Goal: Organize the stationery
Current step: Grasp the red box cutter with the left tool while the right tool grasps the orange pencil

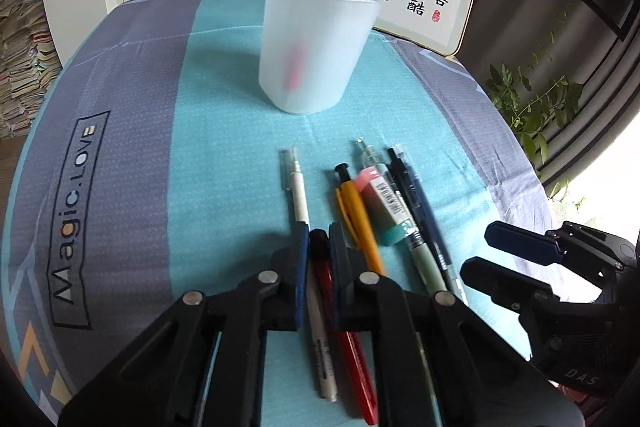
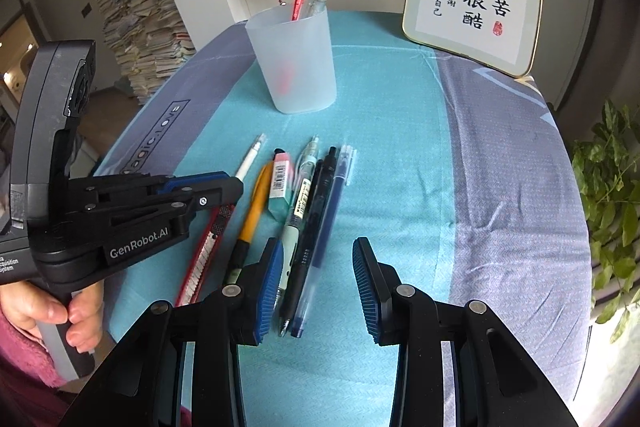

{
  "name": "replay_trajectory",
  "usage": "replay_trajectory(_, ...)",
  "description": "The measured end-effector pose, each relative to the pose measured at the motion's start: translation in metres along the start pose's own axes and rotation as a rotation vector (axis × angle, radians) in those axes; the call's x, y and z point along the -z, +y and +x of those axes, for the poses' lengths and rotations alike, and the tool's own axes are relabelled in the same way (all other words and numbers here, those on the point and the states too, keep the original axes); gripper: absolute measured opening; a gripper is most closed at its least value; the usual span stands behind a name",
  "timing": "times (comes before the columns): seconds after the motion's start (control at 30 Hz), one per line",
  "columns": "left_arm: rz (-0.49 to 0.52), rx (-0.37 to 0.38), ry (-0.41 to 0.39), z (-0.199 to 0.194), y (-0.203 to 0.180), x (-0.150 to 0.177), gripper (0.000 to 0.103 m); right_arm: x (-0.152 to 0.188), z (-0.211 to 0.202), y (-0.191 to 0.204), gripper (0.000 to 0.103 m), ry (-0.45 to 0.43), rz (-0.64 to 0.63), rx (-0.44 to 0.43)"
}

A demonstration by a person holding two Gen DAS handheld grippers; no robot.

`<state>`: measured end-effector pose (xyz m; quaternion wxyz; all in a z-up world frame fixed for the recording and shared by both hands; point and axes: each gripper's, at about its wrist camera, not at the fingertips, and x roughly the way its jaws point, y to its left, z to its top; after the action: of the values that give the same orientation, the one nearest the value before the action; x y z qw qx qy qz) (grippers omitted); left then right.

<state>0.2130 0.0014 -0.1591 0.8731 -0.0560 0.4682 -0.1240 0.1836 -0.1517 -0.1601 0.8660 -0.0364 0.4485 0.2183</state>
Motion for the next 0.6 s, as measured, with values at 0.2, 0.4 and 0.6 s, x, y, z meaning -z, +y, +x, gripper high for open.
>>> replay_trajectory(0.2, -0.022, -0.034, 0.005, -0.007, 0.016, 0.001, 0.011, -0.001, 0.005, 0.015, 0.037, 0.010, -0.027, -0.016)
replay_trajectory(0.4, -0.041, -0.060, 0.012, -0.005, 0.023, 0.001, 0.025, -0.002, 0.004, 0.028, 0.037, 0.012, -0.034, -0.067)
replay_trajectory(0.6, -0.052, -0.067, 0.006, -0.008, 0.029, 0.002, 0.026, -0.005, 0.017, 0.041, 0.037, 0.052, -0.045, -0.093)
